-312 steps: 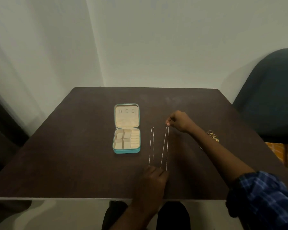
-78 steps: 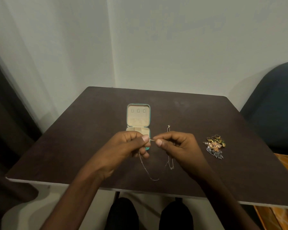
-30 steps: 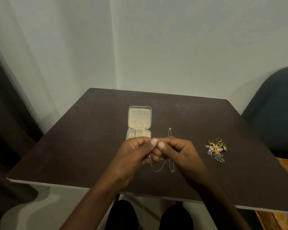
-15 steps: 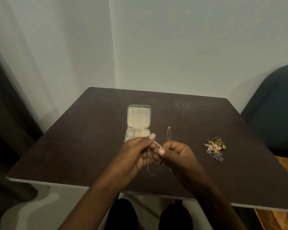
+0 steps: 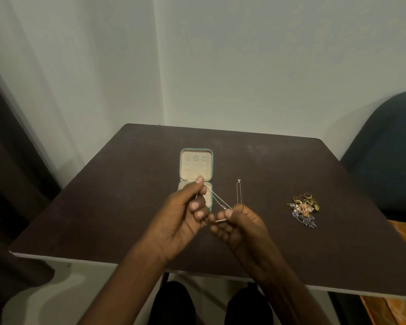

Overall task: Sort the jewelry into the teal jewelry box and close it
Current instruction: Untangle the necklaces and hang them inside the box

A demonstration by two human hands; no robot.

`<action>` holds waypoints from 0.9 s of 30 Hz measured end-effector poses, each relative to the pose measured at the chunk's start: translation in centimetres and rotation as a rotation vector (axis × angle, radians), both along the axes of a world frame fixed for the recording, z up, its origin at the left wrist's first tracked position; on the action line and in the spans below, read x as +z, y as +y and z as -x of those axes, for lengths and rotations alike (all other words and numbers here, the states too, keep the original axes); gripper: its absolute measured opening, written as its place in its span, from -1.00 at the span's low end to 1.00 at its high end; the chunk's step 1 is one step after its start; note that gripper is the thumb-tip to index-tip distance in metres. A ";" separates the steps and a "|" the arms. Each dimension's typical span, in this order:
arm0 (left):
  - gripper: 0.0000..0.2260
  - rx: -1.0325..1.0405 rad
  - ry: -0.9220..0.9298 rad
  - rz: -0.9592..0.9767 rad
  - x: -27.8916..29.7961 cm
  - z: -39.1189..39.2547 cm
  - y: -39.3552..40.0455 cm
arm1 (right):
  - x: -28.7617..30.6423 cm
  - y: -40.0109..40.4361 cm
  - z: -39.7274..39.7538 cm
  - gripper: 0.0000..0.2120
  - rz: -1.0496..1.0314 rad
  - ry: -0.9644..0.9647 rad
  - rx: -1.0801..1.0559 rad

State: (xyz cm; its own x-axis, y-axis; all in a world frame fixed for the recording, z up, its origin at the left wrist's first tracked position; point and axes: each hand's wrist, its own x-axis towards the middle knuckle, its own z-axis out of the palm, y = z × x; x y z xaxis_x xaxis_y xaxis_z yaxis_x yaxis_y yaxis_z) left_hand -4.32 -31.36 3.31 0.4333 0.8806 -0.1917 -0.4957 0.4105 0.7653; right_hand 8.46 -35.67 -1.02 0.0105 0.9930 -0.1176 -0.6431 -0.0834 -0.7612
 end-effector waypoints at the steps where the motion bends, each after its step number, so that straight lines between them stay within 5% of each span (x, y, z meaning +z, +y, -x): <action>1: -0.83 -0.001 -0.002 0.006 0.0 0.1 0.1 | 0.2 0.0 0.0 -0.90 0.015 0.044 -0.013; 5: -0.85 0.000 -0.047 0.071 -0.1 0.4 0.5 | 0.7 0.2 -0.4 -0.95 0.031 0.139 -0.084; 8: -0.85 -0.026 -0.090 0.078 -0.4 0.7 0.7 | 0.3 0.2 -0.7 -0.85 -0.048 0.036 -0.104; 11: -0.79 -0.011 -0.037 -0.020 -0.7 0.6 0.5 | -0.4 0.0 -0.7 -0.81 -0.192 -0.309 -0.176; 16: -0.67 0.004 0.250 -0.337 -1.2 0.4 -0.2 | -0.2 -0.7 -0.8 -0.82 -0.559 -1.236 -0.381; 18: -0.64 0.011 0.348 -0.441 -1.3 0.3 -0.4 | 0.6 -0.7 -0.7 -0.84 -0.657 -1.395 -0.404; 27: -0.71 -0.033 0.495 -0.567 -2.1 0.7 -0.6 | 2.3 0.4 -1.4 -0.91 -0.622 -1.243 -0.348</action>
State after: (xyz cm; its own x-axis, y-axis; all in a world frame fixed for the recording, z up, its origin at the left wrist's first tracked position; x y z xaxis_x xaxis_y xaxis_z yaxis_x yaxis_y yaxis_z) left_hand -5.04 -31.92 1.21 0.4418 0.8906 0.1080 -0.0334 -0.1040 0.9940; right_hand 9.87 -35.27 1.26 0.0316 0.8043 0.5934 0.5371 0.4870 -0.6887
